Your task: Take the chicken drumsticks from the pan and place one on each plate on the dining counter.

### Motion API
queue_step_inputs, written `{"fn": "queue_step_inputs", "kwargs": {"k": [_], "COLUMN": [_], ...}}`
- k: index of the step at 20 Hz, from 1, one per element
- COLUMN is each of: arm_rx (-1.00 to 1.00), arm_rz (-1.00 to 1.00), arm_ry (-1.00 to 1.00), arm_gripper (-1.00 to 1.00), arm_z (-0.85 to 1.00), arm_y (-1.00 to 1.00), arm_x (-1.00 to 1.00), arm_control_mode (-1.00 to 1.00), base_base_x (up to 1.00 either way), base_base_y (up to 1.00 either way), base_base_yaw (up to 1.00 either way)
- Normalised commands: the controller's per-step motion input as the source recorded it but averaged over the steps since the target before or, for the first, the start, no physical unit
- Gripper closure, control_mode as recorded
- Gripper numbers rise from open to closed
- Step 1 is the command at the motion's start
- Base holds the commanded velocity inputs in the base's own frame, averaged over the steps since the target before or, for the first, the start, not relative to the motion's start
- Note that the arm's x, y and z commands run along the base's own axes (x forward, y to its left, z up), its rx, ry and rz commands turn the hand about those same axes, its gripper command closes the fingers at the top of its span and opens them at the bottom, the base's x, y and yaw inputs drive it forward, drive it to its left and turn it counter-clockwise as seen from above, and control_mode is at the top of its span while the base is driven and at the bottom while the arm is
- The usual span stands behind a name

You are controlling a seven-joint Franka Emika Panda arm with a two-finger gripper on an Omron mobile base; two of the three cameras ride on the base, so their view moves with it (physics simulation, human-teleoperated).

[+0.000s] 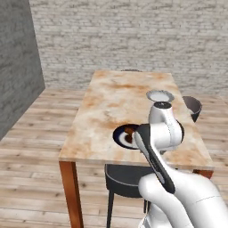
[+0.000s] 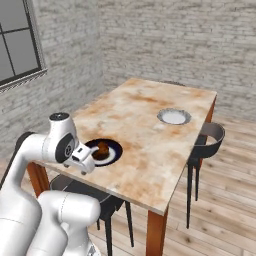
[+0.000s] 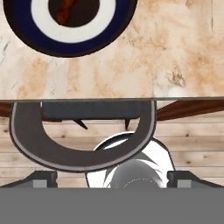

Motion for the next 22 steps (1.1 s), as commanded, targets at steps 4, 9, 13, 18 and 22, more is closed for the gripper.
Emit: {"fn": "queue_step_inputs", "kwargs": {"k": [4, 9, 13, 18, 22], "arm_rx": [0.00, 0.00, 0.00, 0.00, 0.00], "arm_rz": [0.00, 0.00, 0.00, 0.00, 0.00], "arm_ry": [0.00, 0.00, -0.04, 0.00, 0.00], "arm_gripper": [-1.00, -1.00, -1.00, -1.00, -1.00], "arm_z": [0.00, 0.00, 0.00, 0.00, 0.00], "arm_y": [0.00, 0.00, 0.00, 0.00, 0.00], "arm_x": [0.00, 0.00, -0.11, 0.00, 0.00], "arm_control_mode": [-1.00, -1.00, 1.00, 1.00, 1.00], "base_base_x": [0.00, 0.00, -0.29, -0.95, -0.80], "base_base_y": [0.00, 0.00, -0.04, -0.19, -0.12], "base_base_yaw": [0.00, 0.00, 0.00, -0.14, -0.32]}}
